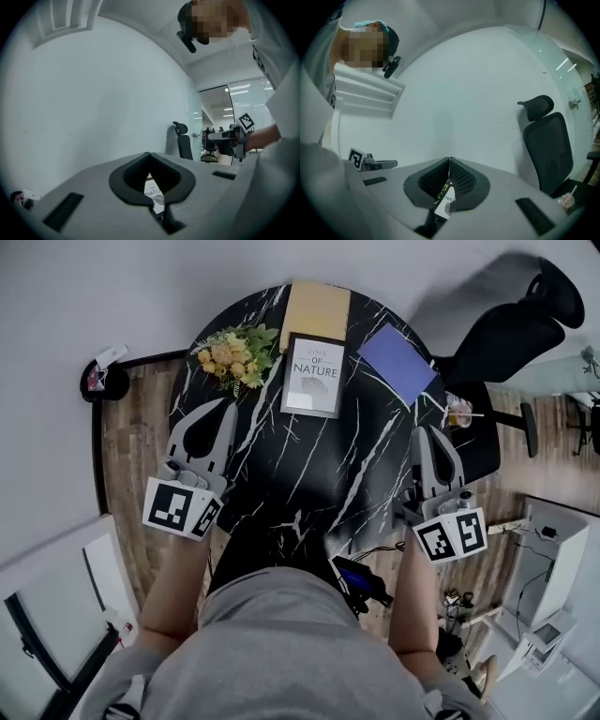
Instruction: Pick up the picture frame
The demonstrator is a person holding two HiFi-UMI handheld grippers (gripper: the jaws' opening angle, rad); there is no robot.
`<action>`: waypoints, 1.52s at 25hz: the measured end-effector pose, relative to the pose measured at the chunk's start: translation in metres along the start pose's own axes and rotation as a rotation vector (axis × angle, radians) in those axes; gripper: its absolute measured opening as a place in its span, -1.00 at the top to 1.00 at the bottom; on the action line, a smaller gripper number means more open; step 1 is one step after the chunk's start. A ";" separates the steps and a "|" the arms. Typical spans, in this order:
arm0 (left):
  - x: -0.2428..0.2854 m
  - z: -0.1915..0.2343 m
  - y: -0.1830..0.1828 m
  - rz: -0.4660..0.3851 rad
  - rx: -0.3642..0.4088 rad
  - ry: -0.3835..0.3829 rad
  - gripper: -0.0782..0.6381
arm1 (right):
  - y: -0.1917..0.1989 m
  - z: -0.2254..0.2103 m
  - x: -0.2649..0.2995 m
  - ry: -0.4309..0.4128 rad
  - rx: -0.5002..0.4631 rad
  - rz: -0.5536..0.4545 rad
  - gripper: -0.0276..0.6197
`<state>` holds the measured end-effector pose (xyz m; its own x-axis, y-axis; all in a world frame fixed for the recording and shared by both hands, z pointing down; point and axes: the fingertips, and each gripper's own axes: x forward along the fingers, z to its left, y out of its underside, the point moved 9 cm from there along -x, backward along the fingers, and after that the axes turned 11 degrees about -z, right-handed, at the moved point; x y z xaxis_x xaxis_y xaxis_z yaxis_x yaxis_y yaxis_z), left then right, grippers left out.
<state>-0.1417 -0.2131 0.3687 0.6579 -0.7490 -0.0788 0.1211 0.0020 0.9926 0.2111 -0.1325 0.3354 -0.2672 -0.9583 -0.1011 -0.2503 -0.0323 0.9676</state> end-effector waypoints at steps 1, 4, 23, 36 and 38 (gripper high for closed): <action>0.002 0.001 0.001 0.003 0.000 -0.002 0.76 | 0.001 -0.002 0.003 -0.004 0.003 0.002 0.84; 0.007 0.004 0.006 0.010 0.002 -0.011 0.76 | 0.004 -0.006 0.011 -0.014 0.007 0.006 0.84; 0.032 0.020 0.047 0.067 -0.018 -0.047 0.76 | 0.051 -0.030 0.051 -0.057 0.077 0.093 0.84; 0.051 0.025 0.083 0.120 -0.040 -0.045 0.76 | 0.105 -0.060 0.080 -0.036 0.201 0.160 0.83; 0.055 0.025 0.088 0.121 -0.040 -0.045 0.76 | 0.121 -0.066 0.087 -0.051 0.215 0.196 0.83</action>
<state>-0.1134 -0.2712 0.4537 0.6357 -0.7705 0.0466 0.0729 0.1200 0.9901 0.2190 -0.2381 0.4590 -0.3753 -0.9246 0.0658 -0.3790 0.2178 0.8994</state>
